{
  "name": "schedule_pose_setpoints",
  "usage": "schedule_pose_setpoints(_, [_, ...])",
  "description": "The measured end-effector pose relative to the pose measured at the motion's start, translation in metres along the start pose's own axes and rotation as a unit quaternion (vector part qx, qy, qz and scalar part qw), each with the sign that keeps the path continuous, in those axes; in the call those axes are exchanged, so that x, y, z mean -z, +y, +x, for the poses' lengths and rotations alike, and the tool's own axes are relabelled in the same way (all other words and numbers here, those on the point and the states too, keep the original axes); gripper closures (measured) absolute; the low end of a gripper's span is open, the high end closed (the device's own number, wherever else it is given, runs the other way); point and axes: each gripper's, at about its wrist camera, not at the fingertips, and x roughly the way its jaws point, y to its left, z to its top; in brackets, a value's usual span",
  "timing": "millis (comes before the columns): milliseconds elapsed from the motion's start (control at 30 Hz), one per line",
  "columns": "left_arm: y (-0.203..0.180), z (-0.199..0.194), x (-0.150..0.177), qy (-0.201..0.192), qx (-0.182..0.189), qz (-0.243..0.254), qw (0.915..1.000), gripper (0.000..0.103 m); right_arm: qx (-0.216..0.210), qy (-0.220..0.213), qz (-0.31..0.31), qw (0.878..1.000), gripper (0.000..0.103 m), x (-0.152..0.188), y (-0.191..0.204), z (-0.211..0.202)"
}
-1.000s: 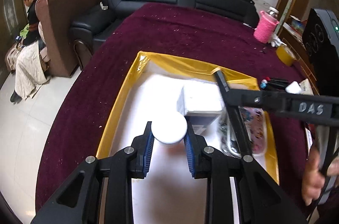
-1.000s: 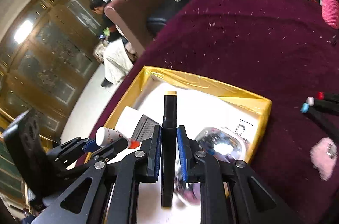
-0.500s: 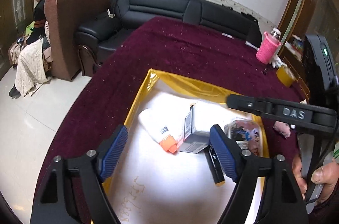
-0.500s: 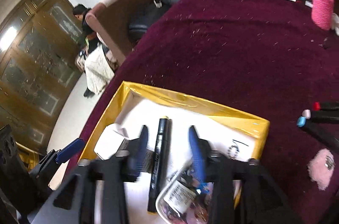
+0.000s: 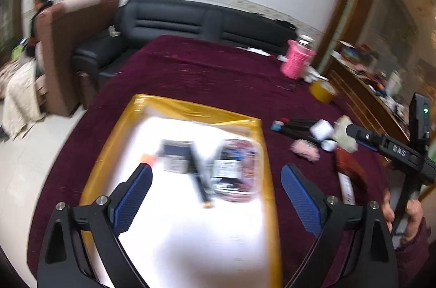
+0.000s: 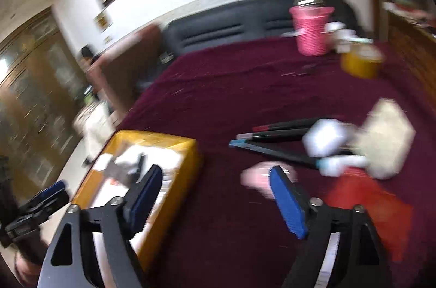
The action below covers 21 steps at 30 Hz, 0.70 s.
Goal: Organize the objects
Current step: 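Release the jar and the black marker into the tray with both grippers, then grasp the pink fuzzy brooch with the left gripper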
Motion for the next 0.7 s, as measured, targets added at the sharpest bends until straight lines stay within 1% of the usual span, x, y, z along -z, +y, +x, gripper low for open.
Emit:
schedule_pose_setpoints(33, [-0.012, 0.003, 0.000, 0.003, 0.009, 0.010, 0.9999, 0.007, 0.018, -0.016, 0.019, 1.000, 0.009, 0.003, -0.020, -0.013])
schedule_pose_setpoints(133, [-0.049, 0.022, 0.002, 0.023, 0.024, 0.040, 0.9987, 0.007, 0.039, -0.040, 0.071, 0.996, 0.008, 0.012, -0.067, -0.036])
schedule_pose_setpoints(167, [-0.060, 0.030, 0.002, 0.030, 0.028, 0.046, 0.9981, 0.007, 0.043, -0.043, 0.092, 0.994, 0.008, 0.017, -0.086, -0.042])
schedule_pose_setpoints(233, [-0.082, 0.048, 0.002, 0.042, 0.032, 0.058, 0.9969, 0.007, 0.048, -0.045, 0.118, 0.991, 0.008, 0.026, -0.111, -0.046])
schedule_pose_setpoints(333, [-0.106, 0.076, 0.000, 0.059, 0.031, 0.058, 0.9961, 0.007, 0.053, -0.048, 0.146, 0.987, 0.008, 0.039, -0.140, -0.046])
schedule_pose_setpoints(367, [-0.113, 0.084, -0.001, 0.062, 0.028, 0.057, 0.9960, 0.007, 0.055, -0.052, 0.155, 0.985, 0.008, 0.043, -0.150, -0.045])
schedule_pose_setpoints(500, [-0.137, 0.120, -0.003, 0.073, 0.008, 0.069, 0.9950, 0.007, 0.054, -0.064, 0.169, 0.982, 0.008, 0.051, -0.167, -0.041])
schedule_pose_setpoints(567, [-0.148, 0.138, -0.004, 0.076, -0.002, 0.081, 0.9938, 0.007, 0.044, -0.069, 0.175, 0.981, 0.008, 0.056, -0.175, -0.041])
schedule_pose_setpoints(633, [-0.158, 0.156, -0.005, 0.074, -0.026, 0.101, 0.9918, 0.007, 0.034, -0.070, 0.182, 0.980, 0.008, 0.059, -0.179, -0.039])
schedule_pose_setpoints(700, [-0.166, 0.173, -0.005, 0.079, -0.041, 0.115, 0.9894, 0.007, 0.016, -0.068, 0.193, 0.979, 0.008, 0.060, -0.184, -0.038])
